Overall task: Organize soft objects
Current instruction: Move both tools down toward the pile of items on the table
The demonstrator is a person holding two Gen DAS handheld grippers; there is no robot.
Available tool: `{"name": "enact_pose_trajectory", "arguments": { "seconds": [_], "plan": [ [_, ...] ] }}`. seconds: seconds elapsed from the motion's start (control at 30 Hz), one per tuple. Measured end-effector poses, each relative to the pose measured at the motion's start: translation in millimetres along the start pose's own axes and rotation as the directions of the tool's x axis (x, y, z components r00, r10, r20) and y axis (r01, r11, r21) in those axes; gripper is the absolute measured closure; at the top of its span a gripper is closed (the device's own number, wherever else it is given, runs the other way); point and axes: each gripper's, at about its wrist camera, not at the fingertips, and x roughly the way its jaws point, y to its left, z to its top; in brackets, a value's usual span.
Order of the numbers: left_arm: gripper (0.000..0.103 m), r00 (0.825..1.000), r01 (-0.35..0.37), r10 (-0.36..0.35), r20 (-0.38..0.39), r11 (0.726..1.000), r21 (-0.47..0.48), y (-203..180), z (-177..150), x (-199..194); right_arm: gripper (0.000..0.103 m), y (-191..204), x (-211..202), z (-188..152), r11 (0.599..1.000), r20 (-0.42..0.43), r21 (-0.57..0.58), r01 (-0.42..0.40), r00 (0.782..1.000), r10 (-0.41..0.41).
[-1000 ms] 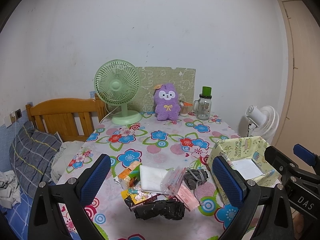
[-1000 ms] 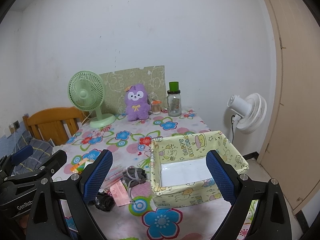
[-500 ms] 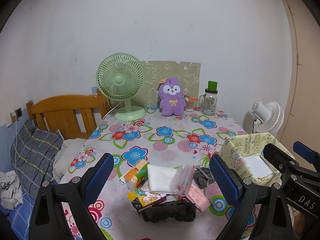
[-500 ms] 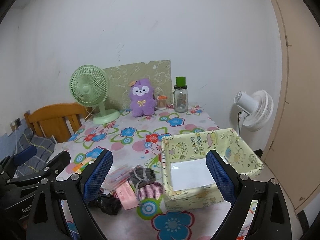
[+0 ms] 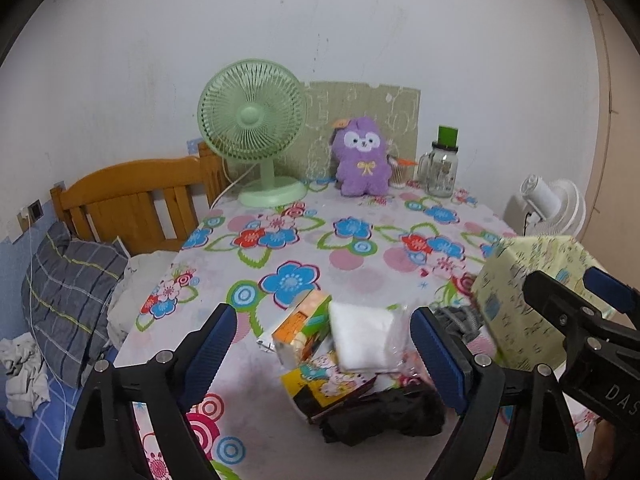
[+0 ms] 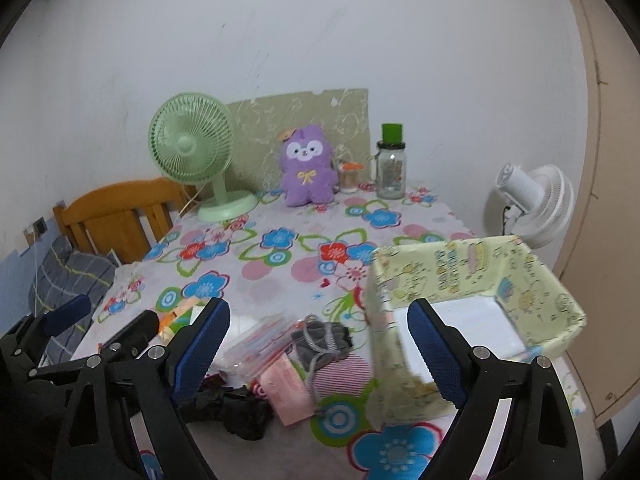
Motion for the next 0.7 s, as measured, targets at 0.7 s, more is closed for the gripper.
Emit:
{"name": "enact_pose_trajectory", "arguments": {
  "seconds": [0.7],
  "plan": [
    [0.020, 0.992, -0.010, 0.012, -0.125, 1.000, 0.013, 23.1, -13.0, 63.1, 0.019, 41.9, 77.8, -14.9, 0.999, -0.176, -0.020, -0.043, 0.984, 0.039]
  ]
}}
